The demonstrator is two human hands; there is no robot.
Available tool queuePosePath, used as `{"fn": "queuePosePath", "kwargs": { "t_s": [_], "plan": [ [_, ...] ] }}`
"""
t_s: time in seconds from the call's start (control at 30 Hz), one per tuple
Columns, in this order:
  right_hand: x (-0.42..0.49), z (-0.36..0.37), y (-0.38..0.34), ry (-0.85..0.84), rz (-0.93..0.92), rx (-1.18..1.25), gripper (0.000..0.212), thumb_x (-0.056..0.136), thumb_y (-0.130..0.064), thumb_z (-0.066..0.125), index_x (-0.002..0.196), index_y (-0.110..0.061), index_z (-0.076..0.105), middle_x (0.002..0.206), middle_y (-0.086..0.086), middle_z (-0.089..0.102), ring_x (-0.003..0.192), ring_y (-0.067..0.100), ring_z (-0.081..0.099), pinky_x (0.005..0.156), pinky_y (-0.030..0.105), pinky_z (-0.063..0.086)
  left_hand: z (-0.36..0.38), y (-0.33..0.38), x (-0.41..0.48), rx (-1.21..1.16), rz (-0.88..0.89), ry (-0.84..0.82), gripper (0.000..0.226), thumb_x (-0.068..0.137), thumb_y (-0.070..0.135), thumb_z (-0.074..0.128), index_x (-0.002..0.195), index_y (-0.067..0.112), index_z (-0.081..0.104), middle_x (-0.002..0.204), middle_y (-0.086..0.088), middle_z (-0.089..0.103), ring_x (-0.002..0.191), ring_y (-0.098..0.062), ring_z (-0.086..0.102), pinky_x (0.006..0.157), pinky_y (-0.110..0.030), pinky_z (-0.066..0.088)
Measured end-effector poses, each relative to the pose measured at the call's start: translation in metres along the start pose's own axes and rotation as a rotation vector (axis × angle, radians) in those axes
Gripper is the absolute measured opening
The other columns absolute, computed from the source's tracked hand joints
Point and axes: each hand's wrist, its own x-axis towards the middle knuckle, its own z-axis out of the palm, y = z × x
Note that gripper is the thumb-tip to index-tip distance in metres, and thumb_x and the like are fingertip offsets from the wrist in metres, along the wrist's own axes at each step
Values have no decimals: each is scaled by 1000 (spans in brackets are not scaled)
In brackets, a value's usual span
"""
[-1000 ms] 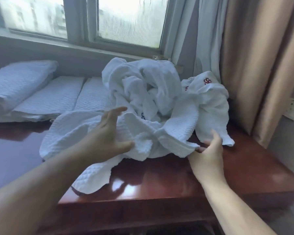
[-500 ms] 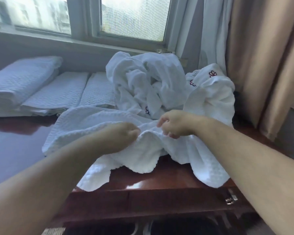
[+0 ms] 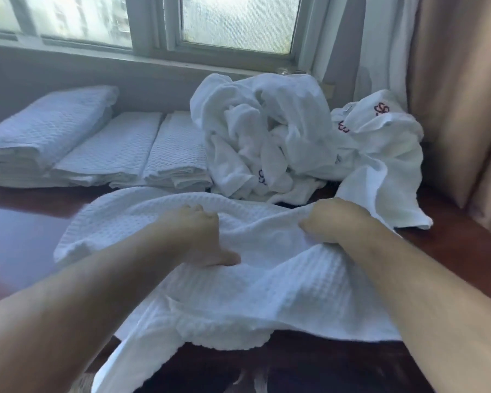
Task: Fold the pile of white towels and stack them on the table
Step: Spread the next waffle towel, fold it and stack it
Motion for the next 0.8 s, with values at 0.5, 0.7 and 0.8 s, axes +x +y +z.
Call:
{"fn": "queuePosePath", "kwargs": {
  "t_s": [0.5, 0.7, 0.8],
  "plan": [
    [-4, 27, -24, 489, -498, 293, 35, 89, -60, 54, 95, -27, 65, 105, -3, 55, 109, 20, 46, 95, 36, 39, 23, -42, 12, -600, 55, 584, 23, 99, 35, 53, 115, 27, 68, 119, 0, 63, 120, -24, 53, 94, -30, 34],
    [-16, 33, -95, 175, -629, 393, 77, 70, -88, 41, 123, -37, 62, 124, -9, 53, 112, 12, 51, 94, 34, 43, 43, -88, -27, -769, -389, 774, 14, 88, 29, 43, 95, 29, 55, 109, -1, 60, 111, -28, 51, 93, -41, 42],
    [-12, 40, -116, 250, -618, 194, 62, 93, -72, 42, 140, -34, 55, 142, 5, 48, 132, 24, 44, 107, 43, 38, 65, -98, -52, -717, -423, 848, 25, 87, 37, 36, 104, 25, 50, 112, -2, 50, 115, -29, 40, 97, -39, 32]
  ]
}}
